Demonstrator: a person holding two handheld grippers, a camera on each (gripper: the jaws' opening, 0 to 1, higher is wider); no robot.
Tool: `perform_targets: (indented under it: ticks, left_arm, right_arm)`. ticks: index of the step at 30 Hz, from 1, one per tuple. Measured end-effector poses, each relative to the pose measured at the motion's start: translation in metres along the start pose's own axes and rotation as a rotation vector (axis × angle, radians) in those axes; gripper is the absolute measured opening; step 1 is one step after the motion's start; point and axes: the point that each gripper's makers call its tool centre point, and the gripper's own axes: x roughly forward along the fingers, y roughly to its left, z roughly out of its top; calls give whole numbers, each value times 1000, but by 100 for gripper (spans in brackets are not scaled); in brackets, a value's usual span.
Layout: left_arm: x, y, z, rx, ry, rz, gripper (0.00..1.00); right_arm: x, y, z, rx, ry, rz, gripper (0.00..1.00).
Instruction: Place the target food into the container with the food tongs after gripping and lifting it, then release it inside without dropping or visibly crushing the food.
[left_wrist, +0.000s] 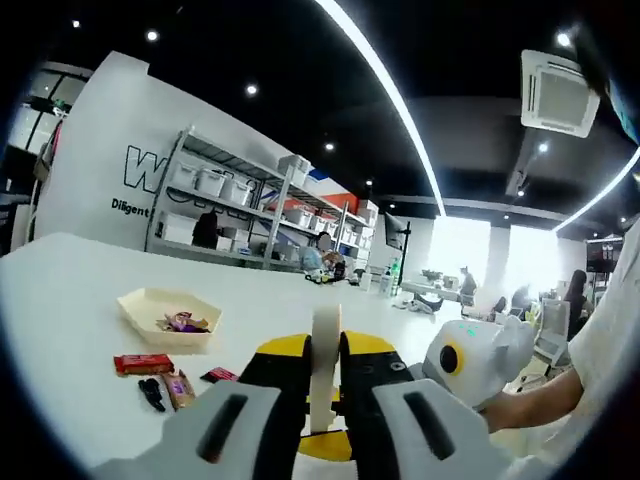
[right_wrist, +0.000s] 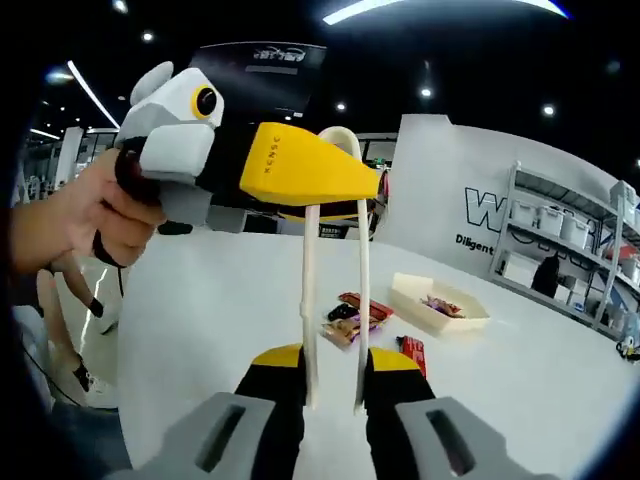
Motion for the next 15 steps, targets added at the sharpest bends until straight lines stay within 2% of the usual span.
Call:
perform_targets:
  ticks: [3,5,6,10,15]
  left_arm:
    - [0,1,0,-12,-10,24,9]
    - [0,3,1,-11,-36,78,8]
    - [0,3,2,-11,-41,84,8]
    - [-3,14,9,-72,-92,177,8]
    - [-2,13,10,-84,-102,189,9]
  right_arm:
    - [2,-1,0,26,0,-8,26]
    - [3,-1,0,37,7,-15,28]
    - [3,-2,1,38,4,-20,28]
    - [2,-8,7,56,-12,-59,30]
    - [8,-9,6,7,29,-86,30]
